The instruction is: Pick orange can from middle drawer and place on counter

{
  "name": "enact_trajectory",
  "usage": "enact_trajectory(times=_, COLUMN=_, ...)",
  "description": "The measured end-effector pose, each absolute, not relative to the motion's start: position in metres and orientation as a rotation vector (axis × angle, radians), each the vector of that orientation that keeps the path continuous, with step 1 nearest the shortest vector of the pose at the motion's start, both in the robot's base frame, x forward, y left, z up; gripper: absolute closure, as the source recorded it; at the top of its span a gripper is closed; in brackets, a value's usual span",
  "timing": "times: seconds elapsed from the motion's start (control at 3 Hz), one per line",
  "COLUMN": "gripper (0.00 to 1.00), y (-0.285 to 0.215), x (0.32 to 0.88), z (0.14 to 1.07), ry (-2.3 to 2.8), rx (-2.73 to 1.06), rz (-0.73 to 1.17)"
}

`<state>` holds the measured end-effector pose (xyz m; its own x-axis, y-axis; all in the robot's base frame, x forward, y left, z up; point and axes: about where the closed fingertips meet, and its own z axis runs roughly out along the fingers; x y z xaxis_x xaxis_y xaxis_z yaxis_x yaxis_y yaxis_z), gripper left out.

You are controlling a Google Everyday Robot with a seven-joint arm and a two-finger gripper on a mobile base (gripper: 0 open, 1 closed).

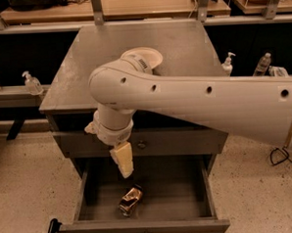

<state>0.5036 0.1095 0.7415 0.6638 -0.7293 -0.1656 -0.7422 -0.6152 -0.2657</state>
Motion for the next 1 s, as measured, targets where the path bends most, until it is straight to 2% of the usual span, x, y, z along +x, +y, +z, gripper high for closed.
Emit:
enact_trajectory(times=0.33, gripper=0.0, y=0.108, x=0.516, z=0.68, ry=1.176, rx=-2.645, rz=0.021)
enact_trajectory(times=1.0, gripper=0.0, y=0.111, x=0.528, z=0.581, ry=0.813, rx=-2.847, rz=-0.248)
